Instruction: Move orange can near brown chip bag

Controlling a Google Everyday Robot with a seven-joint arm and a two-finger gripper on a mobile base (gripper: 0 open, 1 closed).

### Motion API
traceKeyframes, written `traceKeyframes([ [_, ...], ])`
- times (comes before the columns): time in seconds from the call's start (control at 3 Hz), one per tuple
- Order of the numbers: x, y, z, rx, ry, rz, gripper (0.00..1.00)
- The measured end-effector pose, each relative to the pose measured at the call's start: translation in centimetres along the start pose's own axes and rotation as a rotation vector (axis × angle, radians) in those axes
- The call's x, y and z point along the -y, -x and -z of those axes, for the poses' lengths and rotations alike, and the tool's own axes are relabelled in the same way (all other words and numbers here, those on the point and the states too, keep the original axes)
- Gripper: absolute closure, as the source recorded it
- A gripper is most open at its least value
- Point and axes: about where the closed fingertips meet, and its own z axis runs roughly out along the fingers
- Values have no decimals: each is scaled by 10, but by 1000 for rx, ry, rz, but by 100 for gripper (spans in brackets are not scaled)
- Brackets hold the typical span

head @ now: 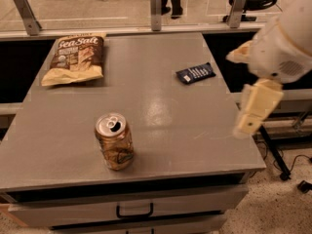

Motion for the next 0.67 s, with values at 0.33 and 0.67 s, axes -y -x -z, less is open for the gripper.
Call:
traceKeyframes([
  [0.33, -15, 71, -49, 210, 118, 82, 0],
  [0.67, -37, 131, -79, 386, 237, 132, 0],
])
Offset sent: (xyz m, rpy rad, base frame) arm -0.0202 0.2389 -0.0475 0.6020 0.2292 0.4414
